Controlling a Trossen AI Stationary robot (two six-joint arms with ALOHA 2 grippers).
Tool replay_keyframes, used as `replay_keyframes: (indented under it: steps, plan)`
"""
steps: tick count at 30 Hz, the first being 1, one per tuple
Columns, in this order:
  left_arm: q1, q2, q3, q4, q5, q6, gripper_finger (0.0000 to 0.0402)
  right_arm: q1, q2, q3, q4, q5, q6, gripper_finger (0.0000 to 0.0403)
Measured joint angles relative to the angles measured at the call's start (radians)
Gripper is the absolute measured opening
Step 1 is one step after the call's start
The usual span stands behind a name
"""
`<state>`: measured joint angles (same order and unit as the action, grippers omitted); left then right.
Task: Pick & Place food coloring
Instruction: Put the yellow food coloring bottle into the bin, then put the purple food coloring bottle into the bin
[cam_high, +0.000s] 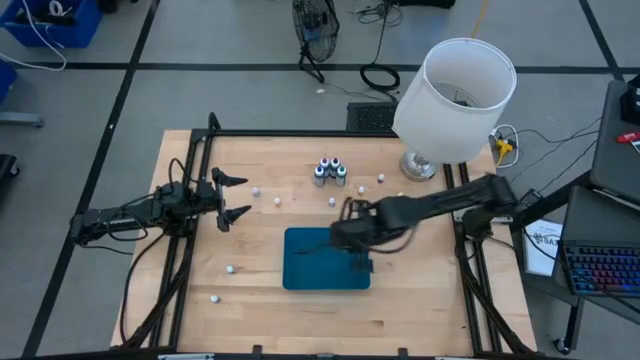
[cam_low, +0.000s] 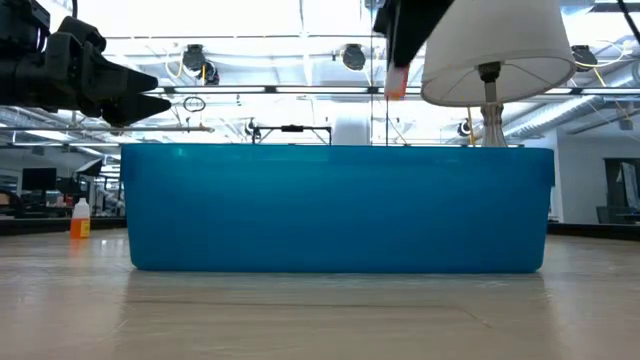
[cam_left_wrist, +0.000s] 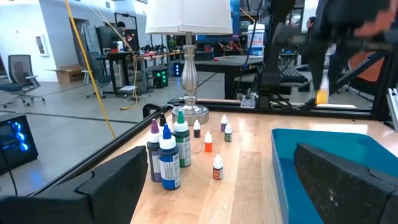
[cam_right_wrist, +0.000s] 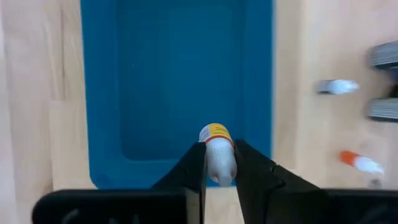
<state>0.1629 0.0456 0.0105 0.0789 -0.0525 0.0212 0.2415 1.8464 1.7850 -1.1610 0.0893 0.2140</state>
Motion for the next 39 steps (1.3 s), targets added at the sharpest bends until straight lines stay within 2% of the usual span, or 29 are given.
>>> replay_keyframes:
  steps: [4, 18, 26, 28, 34, 39]
  plan:
    - [0.0, 0.0, 0.0, 0.0, 0.0, 0.0, 0.0399, -0.002, 0.071, -0.041, 0.049, -0.065, -0.04, 0.0044]
    - [0.0, 0.0, 0.0, 0.0, 0.0, 0.0, 0.0399, 0.02, 0.1, -0.359, 0.301, -0.068, 0.01, 0.0044]
    - [0.0, 0.0, 0.0, 0.0, 0.0, 0.0, 0.0399, 0.018, 0.095, -0.385, 0.332, -0.067, 0.01, 0.0045]
    - [0.0, 0.0, 0.0, 0.0, 0.0, 0.0, 0.0399, 0.018, 0.092, -0.387, 0.335, -0.067, 0.01, 0.0067]
    - [0.0, 0.0, 0.0, 0.0, 0.0, 0.0, 0.0399, 0.018, 0.078, -0.391, 0.341, -0.067, 0.048, 0.0171]
    - [0.0, 0.0, 0.0, 0.0, 0.0, 0.0, 0.0399, 0.015, 0.014, -0.391, 0.343, -0.066, 0.089, 0.0201]
